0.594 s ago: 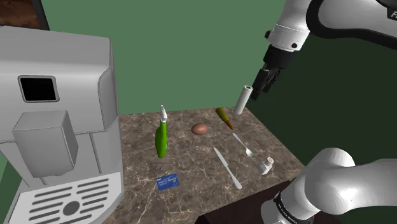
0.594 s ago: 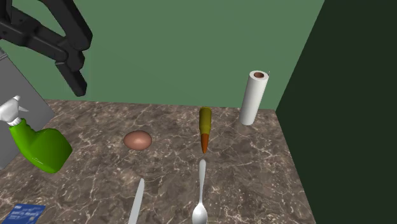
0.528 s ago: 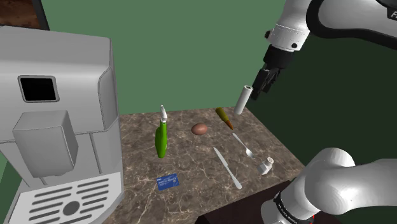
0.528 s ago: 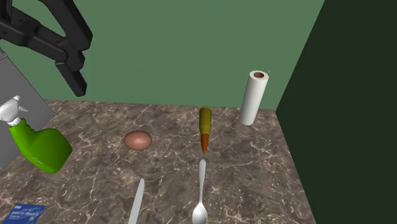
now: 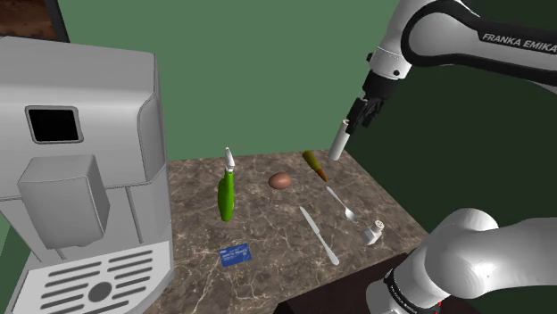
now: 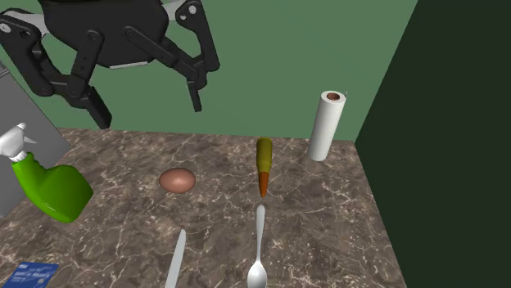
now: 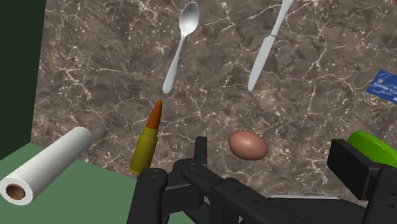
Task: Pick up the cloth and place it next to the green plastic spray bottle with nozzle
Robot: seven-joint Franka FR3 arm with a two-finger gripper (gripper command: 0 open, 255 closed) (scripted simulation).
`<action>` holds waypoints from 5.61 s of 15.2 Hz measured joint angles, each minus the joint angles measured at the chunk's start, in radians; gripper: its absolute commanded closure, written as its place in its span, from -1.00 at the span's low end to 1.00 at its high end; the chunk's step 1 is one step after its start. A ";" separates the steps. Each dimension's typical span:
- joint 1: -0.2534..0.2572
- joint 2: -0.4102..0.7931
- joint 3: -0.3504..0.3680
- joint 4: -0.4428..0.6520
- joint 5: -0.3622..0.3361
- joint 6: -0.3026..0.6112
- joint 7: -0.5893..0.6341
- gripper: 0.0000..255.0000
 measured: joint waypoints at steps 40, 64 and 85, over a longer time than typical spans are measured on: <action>-0.226 0.887 -0.405 0.412 0.281 0.604 -0.477 -1.00; -0.223 0.859 -0.413 0.468 0.256 0.525 -0.457 1.00; -0.226 0.820 -0.425 0.703 0.216 0.257 -0.414 1.00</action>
